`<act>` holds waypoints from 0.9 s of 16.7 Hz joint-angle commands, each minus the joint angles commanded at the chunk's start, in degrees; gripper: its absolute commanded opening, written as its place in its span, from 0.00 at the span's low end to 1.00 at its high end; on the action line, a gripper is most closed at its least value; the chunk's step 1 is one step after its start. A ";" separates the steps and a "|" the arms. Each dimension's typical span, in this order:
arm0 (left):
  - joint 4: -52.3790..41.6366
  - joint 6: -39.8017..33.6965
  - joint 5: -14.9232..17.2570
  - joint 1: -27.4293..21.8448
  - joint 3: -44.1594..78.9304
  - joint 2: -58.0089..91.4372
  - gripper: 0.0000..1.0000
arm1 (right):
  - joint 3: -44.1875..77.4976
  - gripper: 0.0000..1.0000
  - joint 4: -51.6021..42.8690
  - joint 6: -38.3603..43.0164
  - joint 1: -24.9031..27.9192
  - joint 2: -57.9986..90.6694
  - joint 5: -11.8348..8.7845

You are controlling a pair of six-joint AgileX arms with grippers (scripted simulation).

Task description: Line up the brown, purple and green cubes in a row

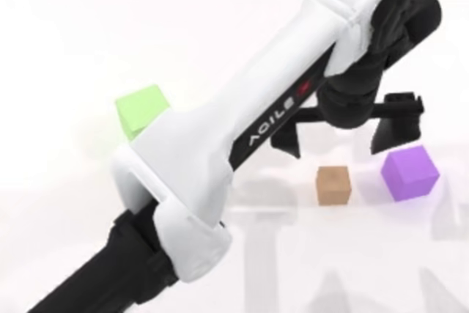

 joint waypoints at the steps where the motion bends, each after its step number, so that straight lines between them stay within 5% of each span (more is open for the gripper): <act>1: 0.02 -0.04 -0.04 0.07 -1.55 -1.58 1.00 | 0.00 1.00 0.00 0.00 0.00 0.00 0.00; 9: 1.04 0.14 -0.14 0.46 -4.32 -4.58 1.00 | 1.11 1.00 -0.66 0.08 0.27 1.12 -0.07; 15: 12.71 2.72 -0.73 8.26 -23.22 -23.62 1.00 | 12.50 1.00 -8.57 0.66 2.66 14.01 -0.30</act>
